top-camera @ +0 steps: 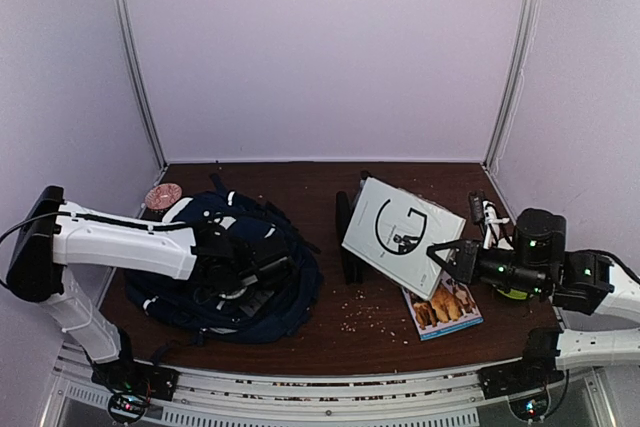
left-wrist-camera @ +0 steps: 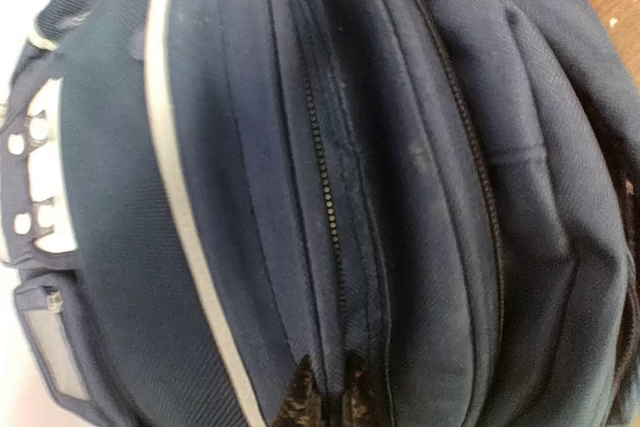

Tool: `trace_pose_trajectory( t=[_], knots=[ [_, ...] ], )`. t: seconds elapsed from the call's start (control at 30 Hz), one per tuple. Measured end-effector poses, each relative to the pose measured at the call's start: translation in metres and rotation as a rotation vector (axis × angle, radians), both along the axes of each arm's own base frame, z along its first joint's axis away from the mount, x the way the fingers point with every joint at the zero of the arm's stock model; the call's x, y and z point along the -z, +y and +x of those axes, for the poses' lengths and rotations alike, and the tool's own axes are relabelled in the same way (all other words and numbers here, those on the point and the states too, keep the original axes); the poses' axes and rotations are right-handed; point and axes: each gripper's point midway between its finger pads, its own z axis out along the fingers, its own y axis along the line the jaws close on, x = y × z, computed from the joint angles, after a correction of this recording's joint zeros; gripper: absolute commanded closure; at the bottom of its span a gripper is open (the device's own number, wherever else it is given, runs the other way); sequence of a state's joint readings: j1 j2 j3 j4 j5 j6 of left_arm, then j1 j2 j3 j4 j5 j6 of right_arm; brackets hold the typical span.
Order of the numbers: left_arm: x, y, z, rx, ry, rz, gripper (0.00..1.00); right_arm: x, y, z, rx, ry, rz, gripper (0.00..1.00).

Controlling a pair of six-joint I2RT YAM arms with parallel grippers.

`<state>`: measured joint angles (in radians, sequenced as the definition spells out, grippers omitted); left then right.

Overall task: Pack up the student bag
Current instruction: Place the book in the student bag.

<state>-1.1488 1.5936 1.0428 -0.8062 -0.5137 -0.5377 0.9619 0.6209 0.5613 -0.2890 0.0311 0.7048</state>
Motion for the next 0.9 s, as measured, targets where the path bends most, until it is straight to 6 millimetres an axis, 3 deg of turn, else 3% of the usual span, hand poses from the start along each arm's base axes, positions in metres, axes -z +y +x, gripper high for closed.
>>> trace_pose_trajectory(
  t=[0.1,0.2,0.23,0.37,0.47,0.6,0.9],
  knots=[
    [-0.03,0.005,0.001,-0.008,-0.036,-0.047,1.0,-0.012,0.004,-0.001,-0.015,-0.003,0.017,1.0],
    [-0.076,0.016,0.003,-0.026,-0.1,-0.14,1.0,-0.027,0.011,-0.003,-0.04,0.005,0.065,1.0],
    [-0.08,0.018,0.003,-0.029,-0.105,-0.149,1.0,-0.033,0.015,-0.004,-0.052,0.01,0.087,1.0],
    [-0.127,0.036,0.003,-0.056,-0.181,-0.28,1.0,-0.053,0.036,-0.008,-0.115,0.054,0.196,1.0],
    [-0.154,0.05,0.0,-0.07,-0.229,-0.379,1.0,-0.053,0.053,-0.012,-0.162,0.101,0.237,1.0],
    [-0.17,0.067,-0.007,-0.076,-0.276,-0.467,1.0,-0.036,0.074,-0.017,-0.203,0.194,0.237,1.0],
    [-0.172,0.082,-0.015,-0.08,-0.322,-0.565,1.0,0.019,0.138,-0.034,-0.306,0.4,0.21,1.0]
  ],
)
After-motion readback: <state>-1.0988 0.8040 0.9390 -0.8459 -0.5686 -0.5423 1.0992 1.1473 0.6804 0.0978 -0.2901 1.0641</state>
